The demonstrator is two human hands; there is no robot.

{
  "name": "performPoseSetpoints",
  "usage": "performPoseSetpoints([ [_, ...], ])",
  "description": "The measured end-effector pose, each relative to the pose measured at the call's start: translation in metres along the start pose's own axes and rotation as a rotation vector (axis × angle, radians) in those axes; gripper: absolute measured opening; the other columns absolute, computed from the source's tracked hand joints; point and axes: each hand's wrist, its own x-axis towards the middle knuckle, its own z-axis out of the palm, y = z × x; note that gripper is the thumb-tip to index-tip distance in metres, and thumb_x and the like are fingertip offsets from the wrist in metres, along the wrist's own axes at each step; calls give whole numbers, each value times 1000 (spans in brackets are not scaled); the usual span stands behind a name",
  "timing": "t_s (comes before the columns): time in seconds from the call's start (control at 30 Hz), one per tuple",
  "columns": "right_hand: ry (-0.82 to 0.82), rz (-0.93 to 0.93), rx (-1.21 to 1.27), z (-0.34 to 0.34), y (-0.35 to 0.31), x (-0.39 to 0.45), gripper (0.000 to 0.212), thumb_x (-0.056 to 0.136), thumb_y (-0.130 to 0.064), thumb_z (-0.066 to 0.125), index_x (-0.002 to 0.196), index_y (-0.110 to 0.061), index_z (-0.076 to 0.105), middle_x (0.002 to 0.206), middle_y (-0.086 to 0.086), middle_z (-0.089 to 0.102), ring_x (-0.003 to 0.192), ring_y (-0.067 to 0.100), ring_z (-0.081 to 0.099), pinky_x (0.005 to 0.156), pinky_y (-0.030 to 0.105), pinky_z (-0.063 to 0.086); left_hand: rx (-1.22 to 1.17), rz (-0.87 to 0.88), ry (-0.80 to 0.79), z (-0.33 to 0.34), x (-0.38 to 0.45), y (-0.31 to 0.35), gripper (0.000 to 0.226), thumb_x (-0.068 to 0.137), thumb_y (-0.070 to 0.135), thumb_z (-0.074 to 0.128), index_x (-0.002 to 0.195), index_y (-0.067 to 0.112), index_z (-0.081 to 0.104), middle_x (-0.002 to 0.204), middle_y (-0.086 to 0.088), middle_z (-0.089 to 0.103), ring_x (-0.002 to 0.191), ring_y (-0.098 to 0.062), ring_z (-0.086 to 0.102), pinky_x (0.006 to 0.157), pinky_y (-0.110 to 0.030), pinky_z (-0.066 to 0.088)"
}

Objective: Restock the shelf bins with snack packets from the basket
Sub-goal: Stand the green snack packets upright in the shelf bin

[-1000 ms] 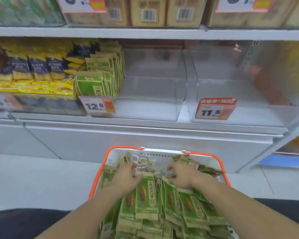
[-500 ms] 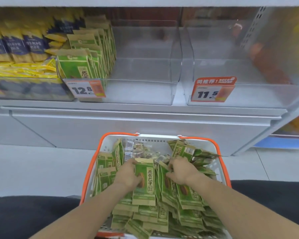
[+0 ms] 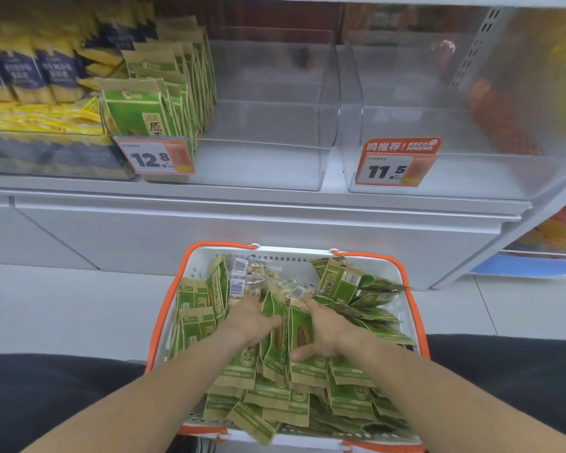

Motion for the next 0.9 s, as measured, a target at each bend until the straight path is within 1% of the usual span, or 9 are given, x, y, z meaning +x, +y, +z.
performPoseSetpoints([
  [0.07,-18,39,-28,-1,-5,2,139,54,-55,91,157,-31,1,164,7,19,149,30,25,118,52,29,-24,-26,-20,4,1,-5,56,95,35,62,136,1,45,113,-9,63,89,-19,63,91,-37,55],
  [0.13,-37,76,-10,-2,-9,2,144,44,-54,95,155,-35,6,160,8,22,145,34,31,114,56,33,-65,-59,-46,3,-1,-8,47,96,34,60,128,2,49,103,-8,63,86,-20,65,88,-41,57],
  [0.27,-37,135,113,-3,-7,3,150,30,-50,99,153,-33,14,149,6,42,136,31,43,112,51,37,-117,-106,-65,-4,-4,-8,45,99,28,58,133,1,45,140,-19,52,112,-37,61,92,-43,56],
  [0.43,51,61,312,-16,-13,-3,89,52,-23,98,125,-17,48,120,0,64,118,22,57,104,33,44,-80,-83,-8,-13,-1,-8,55,100,27,55,144,-1,36,141,-16,48,94,-20,62,71,-28,55],
  [0.53,43,-12,518,-39,-23,-6,55,63,-15,92,108,-15,62,104,-1,71,107,21,66,99,38,51,-69,-68,26,-30,0,-5,57,99,26,57,146,2,34,148,-17,43,120,-31,56,90,-39,55],
  [0.63,24,-103,795,-65,-32,-10,44,75,-4,83,114,-7,63,100,8,76,90,24,74,75,39,61,-63,25,25,-62,-5,7,22,100,24,57,115,8,53,114,-13,63,87,-21,61,67,-29,52],
  [0.7,36,-183,997,-81,-40,-16,43,79,2,78,119,-1,61,101,12,76,88,25,75,66,35,61,-133,141,48,-90,-7,15,8,98,20,60,96,13,56,99,-13,69,78,-23,64,65,-32,50],
  [0.8,220,-293,1079,-100,-56,-26,41,77,-1,81,115,-5,64,104,10,74,95,22,71,76,30,59,-309,271,34,-131,-18,30,5,98,13,60,102,13,58,91,-12,73,82,-28,66,74,-44,52],
  [0.9,365,-389,1054,-113,-75,-36,40,76,-9,84,112,-8,65,111,9,69,102,26,69,87,39,59,-414,380,-10,-160,-32,40,19,99,18,58,115,8,57,99,-16,73,89,-29,67,84,-50,53],
])
